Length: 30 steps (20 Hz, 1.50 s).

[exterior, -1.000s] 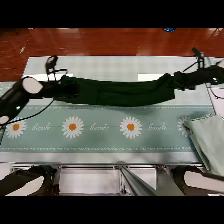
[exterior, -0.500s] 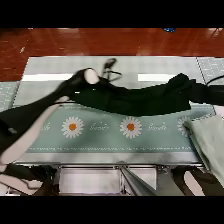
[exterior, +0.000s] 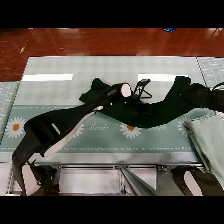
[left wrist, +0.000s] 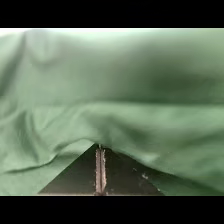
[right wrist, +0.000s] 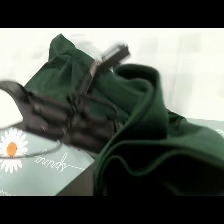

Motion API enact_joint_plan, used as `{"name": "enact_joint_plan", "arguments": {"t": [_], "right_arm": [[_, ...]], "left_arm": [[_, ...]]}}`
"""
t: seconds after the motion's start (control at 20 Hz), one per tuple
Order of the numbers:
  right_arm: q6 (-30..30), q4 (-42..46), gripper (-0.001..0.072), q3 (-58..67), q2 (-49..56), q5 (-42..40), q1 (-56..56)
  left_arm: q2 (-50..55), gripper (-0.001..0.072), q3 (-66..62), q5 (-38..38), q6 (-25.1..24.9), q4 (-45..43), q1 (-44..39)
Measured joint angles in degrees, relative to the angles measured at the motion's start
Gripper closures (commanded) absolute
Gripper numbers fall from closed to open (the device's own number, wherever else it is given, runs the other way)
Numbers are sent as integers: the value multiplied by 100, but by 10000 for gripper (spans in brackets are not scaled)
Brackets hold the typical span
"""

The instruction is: Fold the shirts.

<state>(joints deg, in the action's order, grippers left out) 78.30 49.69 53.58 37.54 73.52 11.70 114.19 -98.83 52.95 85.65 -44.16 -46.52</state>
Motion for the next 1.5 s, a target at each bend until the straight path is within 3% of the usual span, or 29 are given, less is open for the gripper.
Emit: {"name": "enact_joint_plan", "arguments": {"t": [0.25, 0.45, 0.55, 0.75, 0.95, 1.2, 1.25, 1.3, 1.5], "right_arm": [[-9, -289, 691, 0, 98, -160, 0], [-278, -968, 691, 76, 693, -498, -302], [-376, -1145, 691, 282, 1228, -798, -785], [-457, -1311, 691, 1200, 2730, -1456, -1969], [-374, -1360, 691, 2476, 4461, -1851, -2970], [-138, -1381, 687, 3648, 6072, -2031, -3674], [-74, -1377, 543, 3827, 6325, -2044, -3764], [-35, -1388, 300, 3971, 6526, -2061, -3829], [-4, -1530, 299, 4280, 6981, -1893, -3952]], "left_arm": [[-461, 689, -210, 791, -173, -238, 1119], [-1585, 688, -74, 1714, -275, -1266, 2277], [-2459, 688, 313, 1832, -313, -1650, 2868], [-4417, 688, 1755, 1539, -326, -2028, 3794], [-6223, 687, 3547, 997, -249, -2135, 4181], [-7291, 687, 5200, 601, -85, -1751, 4297], [-7359, 687, 5449, 461, -72, -1606, 4306], [-7388, 687, 5652, 369, -70, -1491, 4308], [-7287, 687, 6214, -138, -52, -1169, 4271]]}}
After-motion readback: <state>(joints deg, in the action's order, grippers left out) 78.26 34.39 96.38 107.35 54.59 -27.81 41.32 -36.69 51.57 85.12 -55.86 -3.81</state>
